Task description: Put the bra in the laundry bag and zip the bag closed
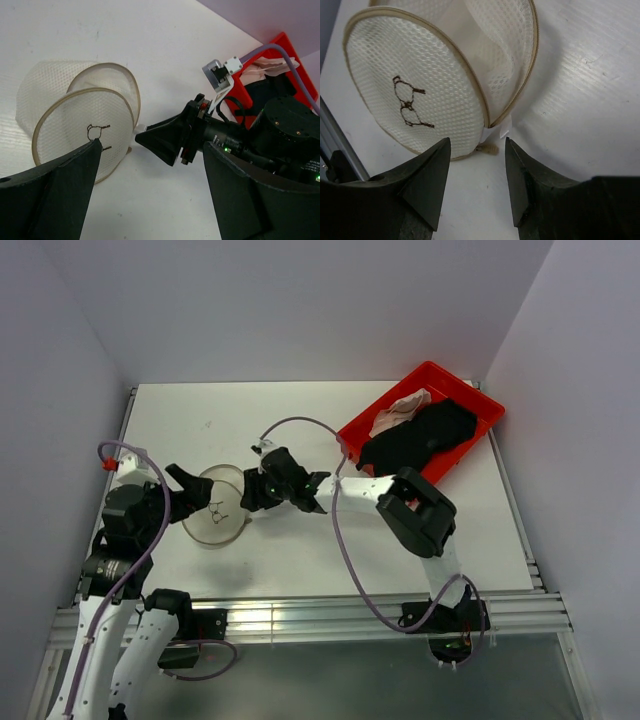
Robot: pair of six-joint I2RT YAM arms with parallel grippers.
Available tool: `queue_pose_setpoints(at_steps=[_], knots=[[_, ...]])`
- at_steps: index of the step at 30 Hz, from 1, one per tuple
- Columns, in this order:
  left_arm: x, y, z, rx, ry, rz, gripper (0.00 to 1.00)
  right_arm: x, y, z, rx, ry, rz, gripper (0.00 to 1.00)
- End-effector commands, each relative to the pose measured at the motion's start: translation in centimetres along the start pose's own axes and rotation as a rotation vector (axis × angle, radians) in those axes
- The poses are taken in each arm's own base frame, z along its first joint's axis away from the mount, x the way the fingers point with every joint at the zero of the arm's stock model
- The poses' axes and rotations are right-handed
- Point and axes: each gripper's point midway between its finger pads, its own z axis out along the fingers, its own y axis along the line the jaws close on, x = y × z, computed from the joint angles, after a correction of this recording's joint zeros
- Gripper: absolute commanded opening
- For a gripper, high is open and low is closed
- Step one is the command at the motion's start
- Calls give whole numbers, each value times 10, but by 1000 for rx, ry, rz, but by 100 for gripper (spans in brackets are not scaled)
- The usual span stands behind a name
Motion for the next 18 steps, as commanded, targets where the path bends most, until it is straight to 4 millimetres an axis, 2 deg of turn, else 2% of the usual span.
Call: queue_pose_setpoints(at_steps=[1,5,6,8,9,10,13,16,17,18], knots=[[-2,-6,11,32,-10,-18,89,-21,17,11,-25,-33,-5,53],[-7,-14,13,67,-15,12,87,-15,8,30,3,-16,-9,48],[-11,-15,12,67,-26,26,87,-21,11,32,4,-14,-18,43],[-16,-15,13,69,-47,50,87,-18,3,41,30,-7,-23,35],[-16,-14,14,63,-50,54,87,-27,4,43,39,-25,-31,22],[-17,-13,15,60,-56,59,87,-27,-2,47,52,-21,-31,17],[-17,-12,18,60,-63,72,87,-48,-9,48,74,-64,-33,5],[-17,-10,20,55,-68,78,87,-74,-13,44,88,-112,-51,3],[-17,-10,20,57,-65,81,87,-83,-18,41,96,-127,-55,3],[-17,-10,20,57,-65,83,87,-94,-15,39,87,-146,-81,6]])
